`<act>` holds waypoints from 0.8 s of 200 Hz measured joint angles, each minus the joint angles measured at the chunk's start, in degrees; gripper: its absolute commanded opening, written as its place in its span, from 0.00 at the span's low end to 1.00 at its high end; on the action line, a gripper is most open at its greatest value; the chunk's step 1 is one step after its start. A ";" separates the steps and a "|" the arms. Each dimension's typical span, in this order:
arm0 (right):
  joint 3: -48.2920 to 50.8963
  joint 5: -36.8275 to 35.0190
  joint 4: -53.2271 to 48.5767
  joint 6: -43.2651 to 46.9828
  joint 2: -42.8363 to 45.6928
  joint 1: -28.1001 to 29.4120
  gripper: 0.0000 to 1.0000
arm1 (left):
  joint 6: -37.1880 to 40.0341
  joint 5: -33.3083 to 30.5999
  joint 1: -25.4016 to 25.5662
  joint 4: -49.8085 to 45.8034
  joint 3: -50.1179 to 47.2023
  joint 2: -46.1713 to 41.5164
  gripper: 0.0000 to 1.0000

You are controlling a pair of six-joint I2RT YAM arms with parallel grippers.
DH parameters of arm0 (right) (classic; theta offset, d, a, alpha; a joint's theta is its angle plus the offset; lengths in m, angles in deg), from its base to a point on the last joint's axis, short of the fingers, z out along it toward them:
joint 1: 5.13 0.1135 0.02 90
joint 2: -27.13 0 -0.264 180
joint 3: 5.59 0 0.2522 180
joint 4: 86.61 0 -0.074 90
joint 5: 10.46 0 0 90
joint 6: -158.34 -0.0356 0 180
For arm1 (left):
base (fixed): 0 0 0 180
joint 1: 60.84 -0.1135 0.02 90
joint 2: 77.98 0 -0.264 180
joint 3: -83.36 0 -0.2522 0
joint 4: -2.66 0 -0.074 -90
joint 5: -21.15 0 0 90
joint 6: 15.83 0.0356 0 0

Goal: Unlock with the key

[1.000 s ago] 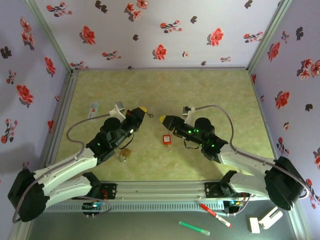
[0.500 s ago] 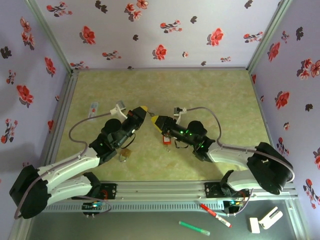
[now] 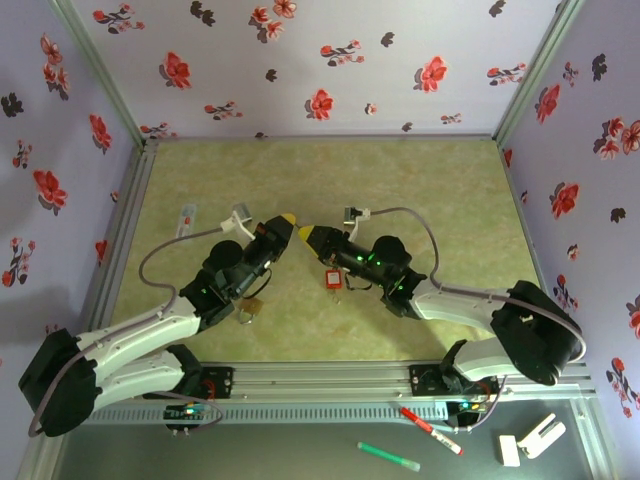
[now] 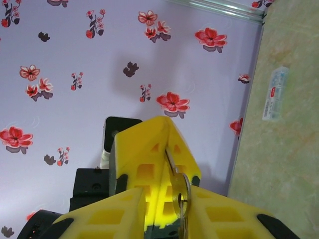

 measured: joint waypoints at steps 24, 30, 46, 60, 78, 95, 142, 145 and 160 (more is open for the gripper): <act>0.00 0.00 -0.13 0.00 -0.04 0.00 0.16 | -0.02 -0.33 0.07 0.33 -0.31 -0.02 0.00; 0.00 0.00 -0.22 0.00 -0.04 0.00 0.15 | -0.02 -0.42 0.09 0.35 -0.37 -0.02 0.00; 0.00 0.00 -0.39 0.20 -0.11 -0.02 0.12 | -0.02 -0.46 0.11 0.68 -0.59 -0.04 0.00; 0.00 -0.04 -0.55 0.42 -0.28 -0.20 0.07 | -0.02 -0.52 0.15 0.85 -0.63 -0.07 0.00; 0.00 0.02 -0.44 0.68 -0.33 -0.26 0.01 | -0.02 -0.87 0.20 0.85 -0.76 -0.09 0.00; 0.00 0.04 -0.50 0.61 -0.33 -0.26 0.00 | -0.02 -1.01 0.22 0.87 -1.03 -0.22 0.00; 0.00 0.24 -1.86 1.11 -0.11 -0.28 0.00 | -0.02 -1.05 0.33 1.11 -1.88 -0.59 0.32; 0.00 0.31 -1.99 1.22 0.02 -0.28 0.00 | 0.28 -1.05 0.33 0.87 -1.95 -0.76 0.39; 0.00 0.26 -4.04 1.90 1.40 -0.44 0.00 | 0.66 -1.07 0.26 -1.64 -2.36 -2.64 0.65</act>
